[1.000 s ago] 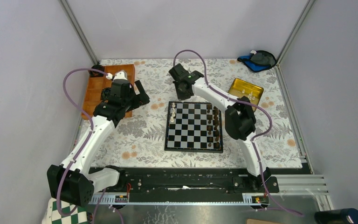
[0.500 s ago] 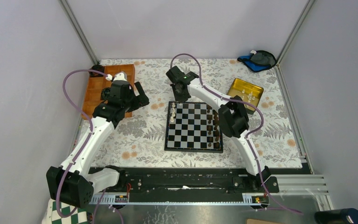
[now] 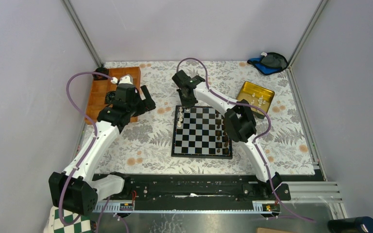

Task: Set up the chess pieces on the board
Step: Place the chess piece on the chessboard.

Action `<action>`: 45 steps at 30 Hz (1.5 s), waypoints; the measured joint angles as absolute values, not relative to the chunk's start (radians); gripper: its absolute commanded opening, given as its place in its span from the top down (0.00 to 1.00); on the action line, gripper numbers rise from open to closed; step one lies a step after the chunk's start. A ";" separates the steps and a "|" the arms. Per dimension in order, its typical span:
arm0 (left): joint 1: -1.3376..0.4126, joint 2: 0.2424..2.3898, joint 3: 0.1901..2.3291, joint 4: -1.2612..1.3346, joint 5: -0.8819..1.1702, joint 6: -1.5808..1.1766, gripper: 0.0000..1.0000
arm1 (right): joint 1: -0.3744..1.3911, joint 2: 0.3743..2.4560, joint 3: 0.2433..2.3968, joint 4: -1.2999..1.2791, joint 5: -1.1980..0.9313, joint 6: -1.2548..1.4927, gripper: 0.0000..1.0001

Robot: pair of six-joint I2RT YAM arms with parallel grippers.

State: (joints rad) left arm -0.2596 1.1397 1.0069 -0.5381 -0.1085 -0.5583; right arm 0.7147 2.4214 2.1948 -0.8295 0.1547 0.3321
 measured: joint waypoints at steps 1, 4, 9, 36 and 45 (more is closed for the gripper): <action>-0.260 1.141 1.007 -0.538 -0.109 -0.557 0.01 | 0.715 2.423 2.197 -0.829 0.154 0.332 1.00; -0.260 1.143 1.007 -0.538 -0.109 -0.553 0.01 | 0.715 2.425 2.202 -0.831 0.152 0.332 1.00; -0.260 1.147 1.007 -0.538 -0.109 -0.546 0.01 | 0.715 2.427 2.209 -0.831 0.146 0.332 0.99; -0.261 1.150 0.996 -0.537 -0.101 -0.544 0.01 | 0.718 2.444 2.234 -0.834 0.145 0.323 0.60; -0.261 1.152 0.996 -0.537 -0.101 -0.545 0.01 | 0.707 2.407 2.228 -0.834 0.191 0.308 0.57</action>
State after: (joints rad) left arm -0.2611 1.1519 0.9958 -0.5365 -0.1005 -0.5453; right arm 0.7074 2.4069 2.2284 -0.8341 0.1909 0.3077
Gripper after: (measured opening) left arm 0.989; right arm 0.404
